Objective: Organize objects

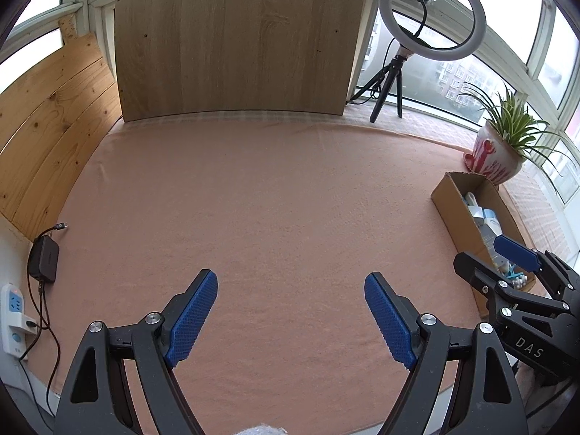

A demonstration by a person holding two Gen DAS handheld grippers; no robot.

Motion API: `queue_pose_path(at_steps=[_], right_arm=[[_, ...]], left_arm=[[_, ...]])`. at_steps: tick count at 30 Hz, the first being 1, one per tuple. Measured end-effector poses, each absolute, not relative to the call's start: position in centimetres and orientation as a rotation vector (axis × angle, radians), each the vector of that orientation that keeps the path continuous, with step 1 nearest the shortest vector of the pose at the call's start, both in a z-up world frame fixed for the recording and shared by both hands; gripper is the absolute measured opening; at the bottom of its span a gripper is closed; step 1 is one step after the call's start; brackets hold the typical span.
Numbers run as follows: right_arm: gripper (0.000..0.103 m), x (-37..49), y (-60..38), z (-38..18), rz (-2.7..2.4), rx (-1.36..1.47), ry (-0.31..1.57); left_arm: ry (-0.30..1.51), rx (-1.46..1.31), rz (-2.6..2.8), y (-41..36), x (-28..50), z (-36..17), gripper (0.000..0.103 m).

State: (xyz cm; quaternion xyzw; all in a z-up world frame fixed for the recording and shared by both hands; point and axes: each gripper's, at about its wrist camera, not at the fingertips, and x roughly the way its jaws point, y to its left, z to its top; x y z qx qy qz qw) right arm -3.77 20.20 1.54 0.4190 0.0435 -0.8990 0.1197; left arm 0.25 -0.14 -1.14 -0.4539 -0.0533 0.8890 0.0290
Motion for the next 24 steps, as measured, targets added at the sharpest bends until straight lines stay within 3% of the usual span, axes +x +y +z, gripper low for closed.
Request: queue_pose_path(at_steps=[24], right_arm=[[0.073,-2.4,17.2,0.5,-2.669,1.253,0.104]], left_arm=[[-0.175,-1.421,2.766,-4.4,1.2,-2.0,0.088]])
